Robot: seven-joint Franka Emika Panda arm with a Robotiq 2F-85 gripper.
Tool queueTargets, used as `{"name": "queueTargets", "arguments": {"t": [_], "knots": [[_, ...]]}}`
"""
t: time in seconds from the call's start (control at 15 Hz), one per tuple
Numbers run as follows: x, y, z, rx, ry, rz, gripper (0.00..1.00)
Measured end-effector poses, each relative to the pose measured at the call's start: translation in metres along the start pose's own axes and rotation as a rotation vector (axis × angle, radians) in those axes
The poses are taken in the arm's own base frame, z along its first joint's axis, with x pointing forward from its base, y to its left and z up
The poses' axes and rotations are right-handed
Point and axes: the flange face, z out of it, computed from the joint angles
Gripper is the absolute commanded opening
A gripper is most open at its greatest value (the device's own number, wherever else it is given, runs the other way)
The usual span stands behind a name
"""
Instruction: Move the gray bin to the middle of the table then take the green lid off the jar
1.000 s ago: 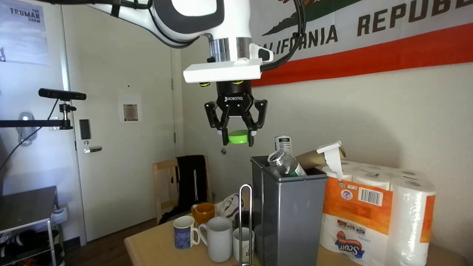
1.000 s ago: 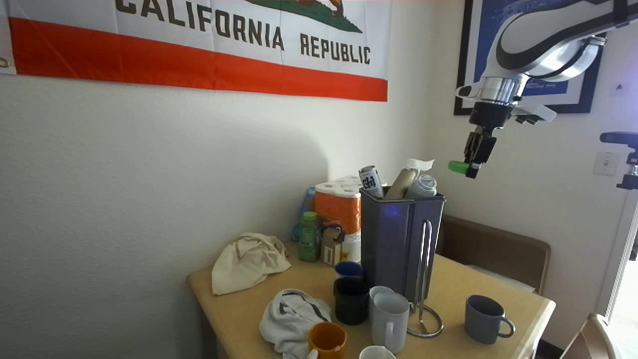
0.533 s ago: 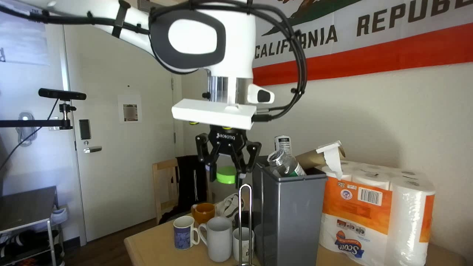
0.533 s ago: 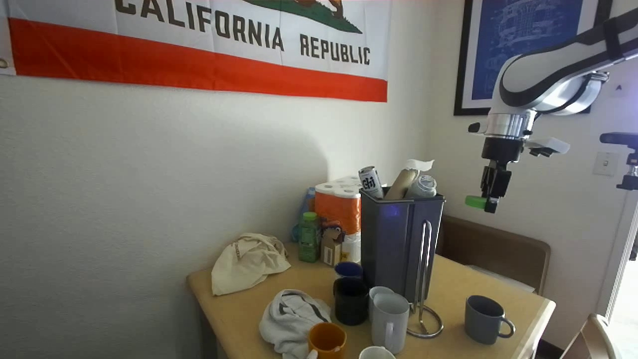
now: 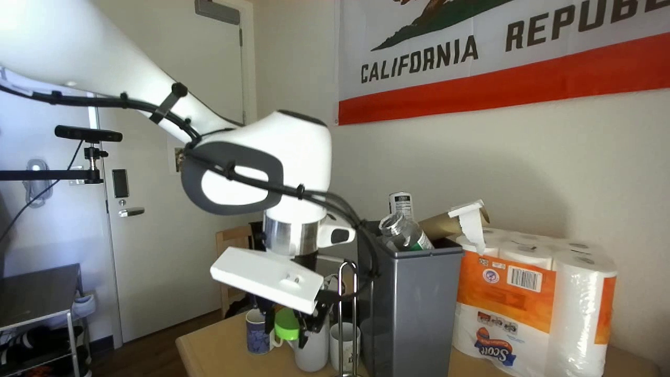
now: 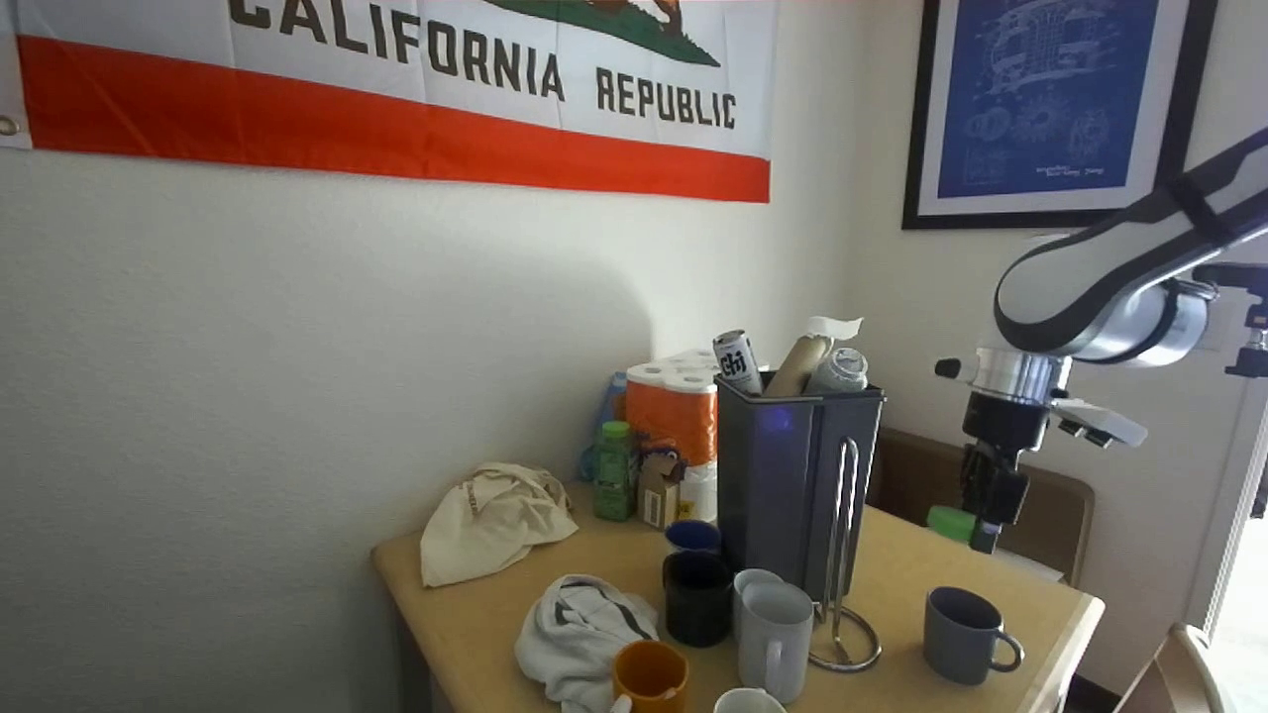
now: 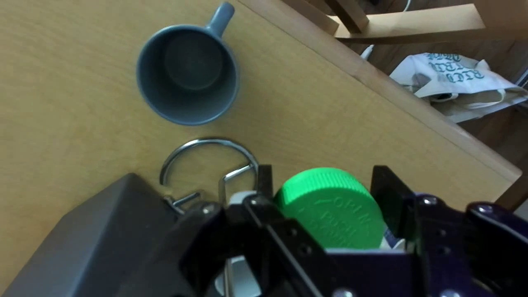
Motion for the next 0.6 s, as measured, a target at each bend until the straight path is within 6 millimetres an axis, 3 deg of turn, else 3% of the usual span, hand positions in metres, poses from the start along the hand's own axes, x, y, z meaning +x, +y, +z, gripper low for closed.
{"name": "queueTargets", "arguments": {"t": [0.33,0.6], "knots": [[-0.016,-0.039,0.084,0.057,-0.038,-0.076,0.37],[-0.021,-0.068,0.137,0.060,-0.081,-0.140,0.37]]}}
